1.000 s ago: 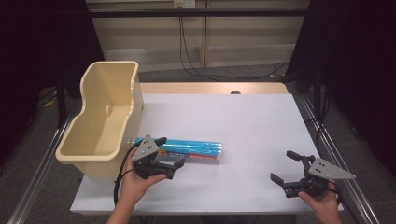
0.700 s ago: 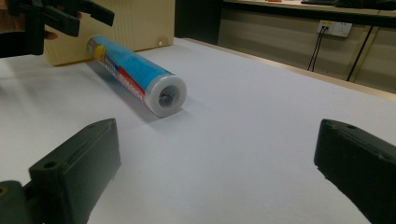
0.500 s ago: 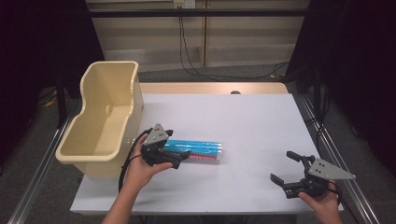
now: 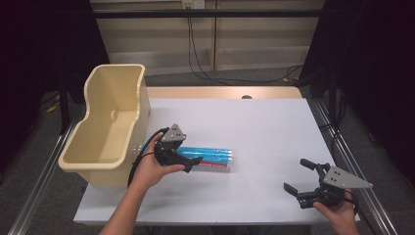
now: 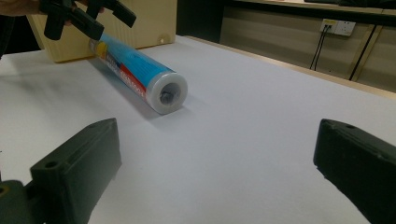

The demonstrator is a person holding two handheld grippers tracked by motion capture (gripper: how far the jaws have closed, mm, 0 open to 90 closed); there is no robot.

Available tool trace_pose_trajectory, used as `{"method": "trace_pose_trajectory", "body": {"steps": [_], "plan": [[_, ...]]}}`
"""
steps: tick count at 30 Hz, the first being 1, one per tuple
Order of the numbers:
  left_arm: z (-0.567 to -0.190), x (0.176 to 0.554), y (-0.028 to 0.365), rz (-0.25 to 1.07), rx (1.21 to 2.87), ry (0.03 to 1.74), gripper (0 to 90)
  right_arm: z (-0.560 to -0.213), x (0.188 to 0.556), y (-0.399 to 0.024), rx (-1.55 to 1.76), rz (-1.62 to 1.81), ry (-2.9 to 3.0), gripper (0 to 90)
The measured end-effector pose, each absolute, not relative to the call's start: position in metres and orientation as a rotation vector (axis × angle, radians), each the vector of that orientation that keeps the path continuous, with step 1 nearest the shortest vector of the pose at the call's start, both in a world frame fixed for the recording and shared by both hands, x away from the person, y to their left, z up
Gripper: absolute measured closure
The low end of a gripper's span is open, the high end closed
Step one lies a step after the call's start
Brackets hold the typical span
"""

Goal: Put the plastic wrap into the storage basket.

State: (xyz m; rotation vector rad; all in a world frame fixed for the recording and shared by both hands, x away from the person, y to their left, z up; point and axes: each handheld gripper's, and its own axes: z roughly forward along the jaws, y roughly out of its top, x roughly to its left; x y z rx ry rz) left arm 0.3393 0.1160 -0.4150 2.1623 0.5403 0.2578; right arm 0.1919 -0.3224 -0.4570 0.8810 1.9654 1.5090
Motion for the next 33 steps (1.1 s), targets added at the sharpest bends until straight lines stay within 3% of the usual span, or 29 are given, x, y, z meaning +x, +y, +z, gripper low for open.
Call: {"method": "trace_pose_trajectory", "body": {"steps": [33], "plan": [[-0.434, 0.367, 0.1, 0.16, 2.497, 0.438, 2.8, -0.457, 0.192, -0.323, 0.876, 1.503, 1.992, 1.3]]}}
